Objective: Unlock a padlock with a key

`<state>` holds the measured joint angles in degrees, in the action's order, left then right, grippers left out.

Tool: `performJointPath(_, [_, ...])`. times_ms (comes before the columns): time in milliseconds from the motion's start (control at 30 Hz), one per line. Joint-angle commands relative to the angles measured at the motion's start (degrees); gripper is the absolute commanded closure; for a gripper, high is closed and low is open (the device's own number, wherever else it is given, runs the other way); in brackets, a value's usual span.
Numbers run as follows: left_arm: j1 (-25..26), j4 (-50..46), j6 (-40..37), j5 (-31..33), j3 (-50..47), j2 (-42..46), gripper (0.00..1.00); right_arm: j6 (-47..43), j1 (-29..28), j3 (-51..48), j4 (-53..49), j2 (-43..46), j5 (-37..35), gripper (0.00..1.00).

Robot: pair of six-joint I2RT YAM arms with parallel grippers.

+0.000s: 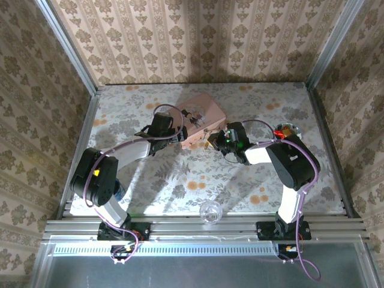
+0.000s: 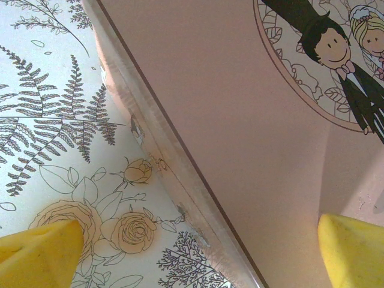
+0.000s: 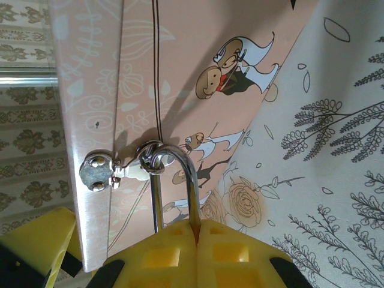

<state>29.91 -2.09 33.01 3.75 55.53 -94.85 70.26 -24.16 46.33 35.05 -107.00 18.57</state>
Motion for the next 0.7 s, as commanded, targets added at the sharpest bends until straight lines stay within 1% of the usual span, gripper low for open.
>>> performJointPath(0, [-0.8, -10.7, -1.1, 3.6, -2.0, -3.2, 0.0, 2.3, 1.3, -1.0, 3.2, -0.8, -7.5, 1.0])
performJointPath(433, [-0.7, -10.6, -1.3, 3.3, -2.0, -3.4, 0.0, 6.5, -1.1, -1.9, 8.8, -4.0, -11.0, 1.0])
performJointPath(667, [-0.7, -10.1, -1.2, 3.1, -2.4, -3.3, 0.0, 8.7, -2.4, -2.5, 12.1, -4.9, -14.4, 1.0])
